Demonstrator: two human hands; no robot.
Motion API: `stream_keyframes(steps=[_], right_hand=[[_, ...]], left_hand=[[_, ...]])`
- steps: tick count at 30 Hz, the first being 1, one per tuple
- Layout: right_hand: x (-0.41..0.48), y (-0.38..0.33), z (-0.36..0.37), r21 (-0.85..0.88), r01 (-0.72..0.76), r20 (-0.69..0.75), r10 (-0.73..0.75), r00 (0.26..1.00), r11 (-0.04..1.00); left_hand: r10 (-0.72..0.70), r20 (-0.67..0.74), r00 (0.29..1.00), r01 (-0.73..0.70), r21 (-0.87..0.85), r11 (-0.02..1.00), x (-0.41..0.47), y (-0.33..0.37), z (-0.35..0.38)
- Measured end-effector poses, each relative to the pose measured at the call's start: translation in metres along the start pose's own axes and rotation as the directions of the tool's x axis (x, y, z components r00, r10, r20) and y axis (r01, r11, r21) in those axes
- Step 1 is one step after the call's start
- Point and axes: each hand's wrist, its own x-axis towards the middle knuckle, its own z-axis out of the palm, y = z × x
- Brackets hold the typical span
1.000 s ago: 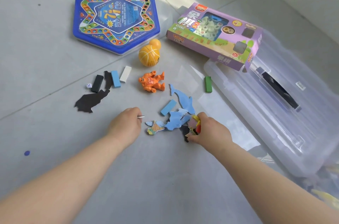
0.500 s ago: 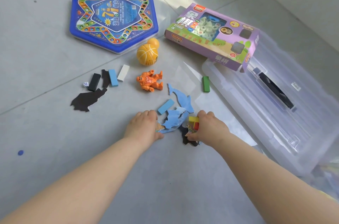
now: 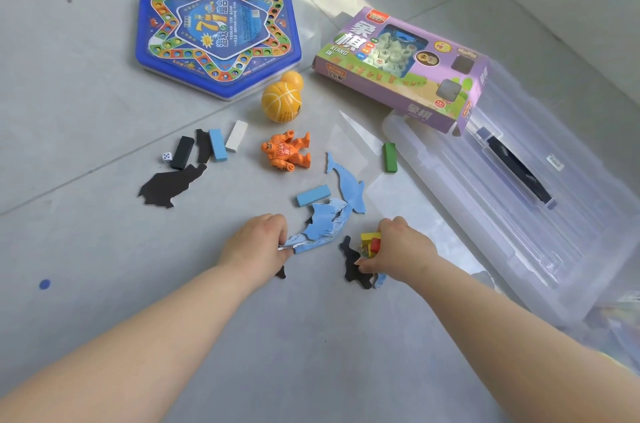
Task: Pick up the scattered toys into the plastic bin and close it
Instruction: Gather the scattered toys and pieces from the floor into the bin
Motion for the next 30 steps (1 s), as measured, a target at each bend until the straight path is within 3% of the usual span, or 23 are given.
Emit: stream_keyframes(steps=[5, 10, 13, 15, 17, 20, 26, 30], right_hand=[[0.000, -0.001, -0.001, -0.111, 0.034, 0.005, -0.033, 0.999, 0.993], [-0.001, 0.008, 0.003, 0.061, 0.019, -0.013, -0.019, 1.000, 0.998], [-0.006, 0.015, 0.002, 0.248, -0.002, 0.004, 0.001, 1.000, 0.969], [-0.011, 0.018, -0.002, 0.388, -0.006, 0.029, -0.005, 1.000, 0.922], [-0.016, 0.016, -0.005, 0.407, 0.009, 0.037, -0.026, 0.999, 0.913], [-0.025, 0.001, 0.000, 0.340, 0.018, 0.028, -0.029, 0.999, 0.940], [-0.021, -0.023, 0.028, -0.009, 0.055, -0.083, -0.056, 0.995, 0.998], [-0.017, -0.029, 0.028, -0.079, 0.049, -0.077, -0.055, 0.996, 0.996]], left_hand=[[-0.085, -0.026, 0.996, 0.080, -0.168, 0.982, 0.000, -0.006, -0.006], [-0.066, 0.050, 0.997, 0.080, -0.364, 0.928, -0.002, -0.017, -0.021], [-0.073, 0.096, 0.993, 0.095, -0.254, 0.963, -0.005, -0.027, -0.023], [-0.069, 0.122, 0.990, 0.080, -0.089, 0.993, -0.012, -0.027, -0.024], [-0.041, 0.138, 0.990, 0.027, 0.105, 0.994, -0.017, -0.023, -0.021], [-0.006, 0.122, 0.993, -0.023, 0.236, 0.971, -0.016, -0.018, -0.014], [0.011, 0.128, 0.992, -0.045, 0.262, 0.964, -0.012, -0.016, -0.008], [-0.015, 0.129, 0.992, -0.020, 0.262, 0.965, -0.010, -0.017, -0.008]])
